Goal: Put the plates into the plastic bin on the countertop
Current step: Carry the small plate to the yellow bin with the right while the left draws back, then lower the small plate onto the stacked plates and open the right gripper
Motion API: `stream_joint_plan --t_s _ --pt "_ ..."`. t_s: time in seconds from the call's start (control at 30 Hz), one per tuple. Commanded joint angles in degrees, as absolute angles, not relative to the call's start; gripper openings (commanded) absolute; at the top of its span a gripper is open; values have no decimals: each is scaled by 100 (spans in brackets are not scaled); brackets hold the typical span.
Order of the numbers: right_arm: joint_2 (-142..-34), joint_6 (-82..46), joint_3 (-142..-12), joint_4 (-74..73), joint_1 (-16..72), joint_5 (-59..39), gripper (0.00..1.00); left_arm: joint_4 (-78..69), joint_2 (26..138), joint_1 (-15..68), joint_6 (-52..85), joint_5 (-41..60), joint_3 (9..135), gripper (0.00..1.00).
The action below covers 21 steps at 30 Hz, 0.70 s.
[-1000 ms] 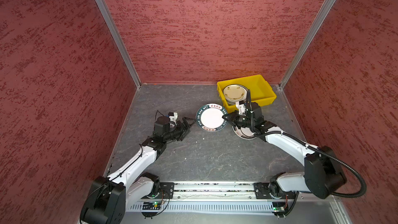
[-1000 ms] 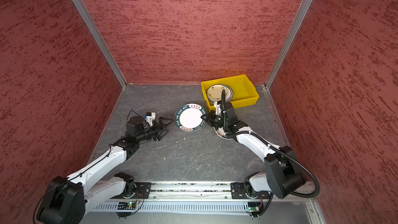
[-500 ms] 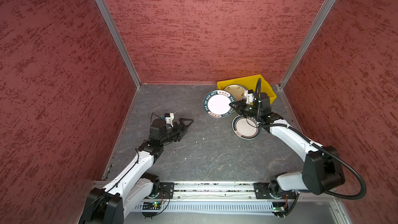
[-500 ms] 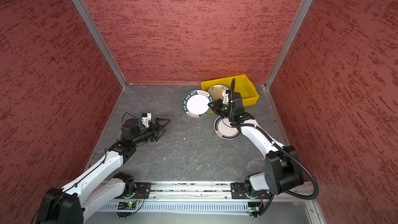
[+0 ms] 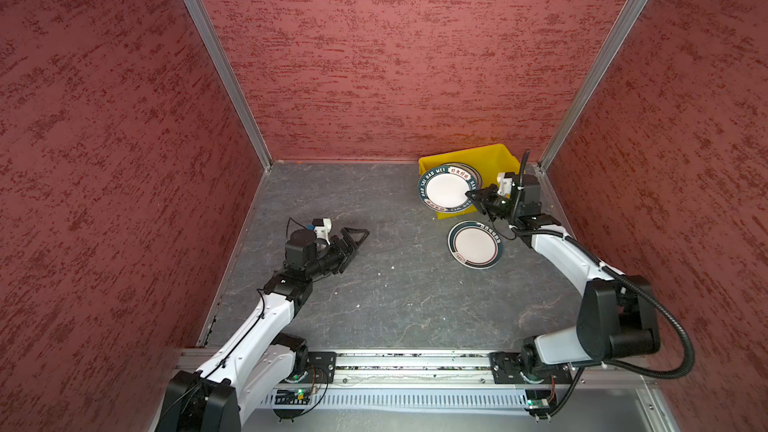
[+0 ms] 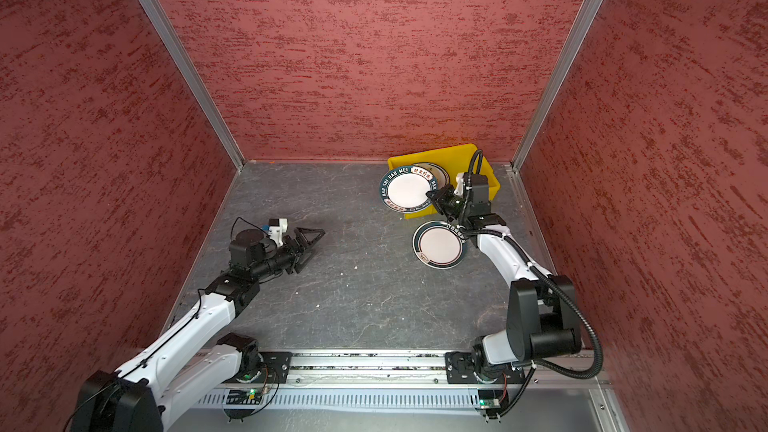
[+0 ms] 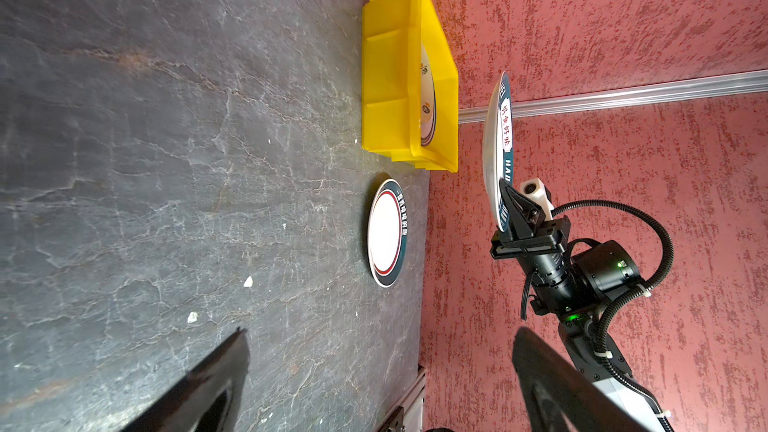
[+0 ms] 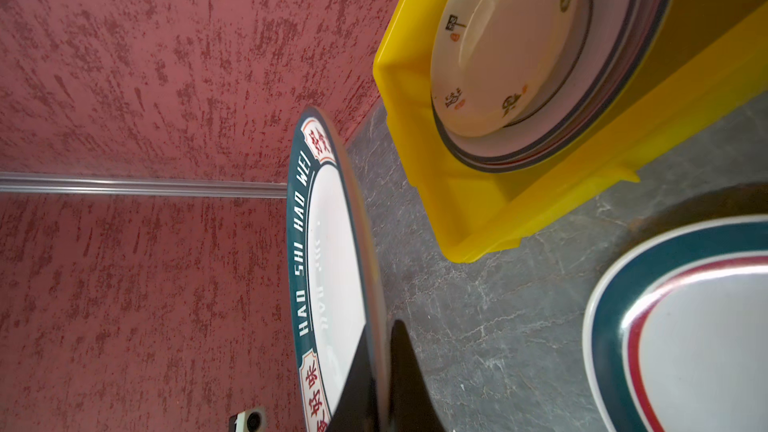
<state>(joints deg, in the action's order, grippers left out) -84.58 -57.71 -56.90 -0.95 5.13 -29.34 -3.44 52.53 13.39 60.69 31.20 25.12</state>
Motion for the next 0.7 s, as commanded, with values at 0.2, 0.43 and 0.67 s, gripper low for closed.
stream_joint_plan --t_s 0.2,0.43,0.67 --pt "-9052 -5741 -6427 -414 274 -2801 0 -222 5220 1249 6015 3159 2584 100" --pt "-9596 -5156 -7183 103 238 -2262 0 -196 5076 1226 6108 3172 2479 99" --pt "-10173 -4731 -7860 498 202 -1853 0 -132 5092 1200 6101 3216 2483 99"
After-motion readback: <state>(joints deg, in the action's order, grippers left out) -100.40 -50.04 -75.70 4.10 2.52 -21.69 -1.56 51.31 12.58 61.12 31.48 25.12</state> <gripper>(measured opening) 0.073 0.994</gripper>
